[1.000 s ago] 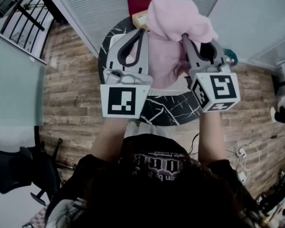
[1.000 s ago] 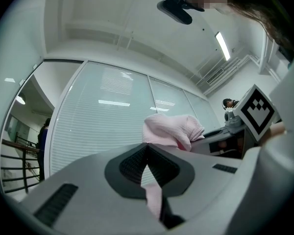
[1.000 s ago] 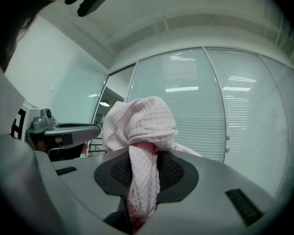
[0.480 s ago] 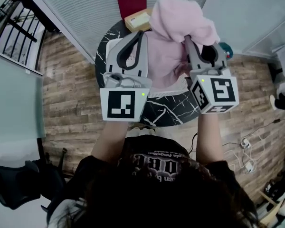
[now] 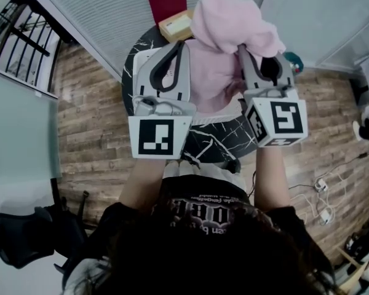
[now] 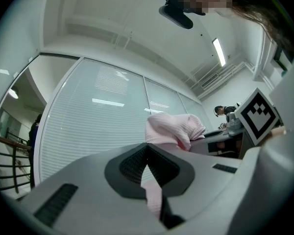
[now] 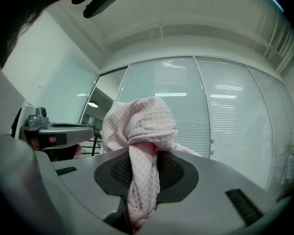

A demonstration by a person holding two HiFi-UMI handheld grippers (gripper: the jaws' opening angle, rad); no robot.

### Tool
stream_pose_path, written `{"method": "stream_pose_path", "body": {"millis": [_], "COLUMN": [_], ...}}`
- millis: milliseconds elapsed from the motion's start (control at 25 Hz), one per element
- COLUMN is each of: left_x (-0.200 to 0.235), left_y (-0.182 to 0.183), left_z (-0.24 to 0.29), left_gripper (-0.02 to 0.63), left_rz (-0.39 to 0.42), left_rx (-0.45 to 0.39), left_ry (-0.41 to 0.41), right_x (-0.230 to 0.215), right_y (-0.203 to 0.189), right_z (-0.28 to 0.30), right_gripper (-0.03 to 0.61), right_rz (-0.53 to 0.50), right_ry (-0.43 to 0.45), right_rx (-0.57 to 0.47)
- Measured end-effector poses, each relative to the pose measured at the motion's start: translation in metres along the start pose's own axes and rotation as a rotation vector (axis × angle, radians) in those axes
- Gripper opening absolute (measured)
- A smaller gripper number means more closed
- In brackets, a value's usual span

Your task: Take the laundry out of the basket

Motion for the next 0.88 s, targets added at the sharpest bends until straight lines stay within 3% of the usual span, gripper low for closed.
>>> {"method": "stream_pose_path", "body": {"millis": [360,600,880], "left_x": [-0.061,-0.093,-0.134], "left_y": [0.012,0.019,0.027], "left_z": [0.030,0.054,0.073], "left_gripper": [-0.001,-0.001,-0.001], "left_rz": [0.002,-0.003,0.008], "left_rx": [-0.003,-0.003,-0.005], "left_ry": [0.068,0.155,0.198], "right_x": [-0.063,-0.109,-0.159], "right_y": [0.000,0.001,-0.003], "right_z": [-0.019,-0.018,-0.029], "right_gripper": [0.110,0.110,0.110], "right_rz": [-0.008,-0.027,-0.029], "right_ry": [0.079,0.154,0.178], "right_rx": [-0.029,-0.056,-0.071]}}
Point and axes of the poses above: the fingertips, and each gripper's own axes: z forward along the fingers, x to its left, y out of its top, the point moved 4 cm from there along -z, backward along the fingers, and after that the axes turned 15 degrees about x, right-handed, at the moved point
